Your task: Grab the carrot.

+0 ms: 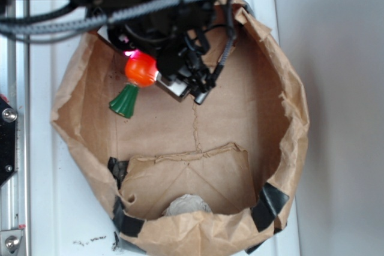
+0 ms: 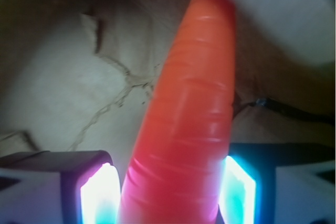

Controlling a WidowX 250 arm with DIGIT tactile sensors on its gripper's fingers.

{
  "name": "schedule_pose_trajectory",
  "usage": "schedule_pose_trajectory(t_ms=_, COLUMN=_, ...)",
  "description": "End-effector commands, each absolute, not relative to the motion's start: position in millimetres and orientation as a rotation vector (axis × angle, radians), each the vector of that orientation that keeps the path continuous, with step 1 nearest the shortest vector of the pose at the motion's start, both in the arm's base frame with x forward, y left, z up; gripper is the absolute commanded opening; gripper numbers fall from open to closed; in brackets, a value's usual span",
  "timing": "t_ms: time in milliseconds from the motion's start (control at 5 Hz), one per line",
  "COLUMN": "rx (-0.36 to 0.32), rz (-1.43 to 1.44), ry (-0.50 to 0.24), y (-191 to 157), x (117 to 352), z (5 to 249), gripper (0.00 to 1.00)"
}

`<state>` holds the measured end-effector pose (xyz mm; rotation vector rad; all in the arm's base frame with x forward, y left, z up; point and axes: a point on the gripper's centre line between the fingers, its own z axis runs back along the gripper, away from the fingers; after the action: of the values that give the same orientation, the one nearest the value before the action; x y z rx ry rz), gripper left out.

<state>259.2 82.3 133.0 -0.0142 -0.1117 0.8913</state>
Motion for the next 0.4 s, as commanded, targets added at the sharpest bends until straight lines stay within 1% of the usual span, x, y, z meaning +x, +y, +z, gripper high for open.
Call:
schedule_pose_trajectory(t_ms=0, rx=0.027, rz=0.731, ry=-0.198, y=34.9, x=256.5, z=183.6, gripper=0.00)
schedule_pose_trajectory(t_ms=200, rx=0.034, rz=0.671, ry=-0.231, y=6.2, x=257.0, z=183.6, gripper=0.00)
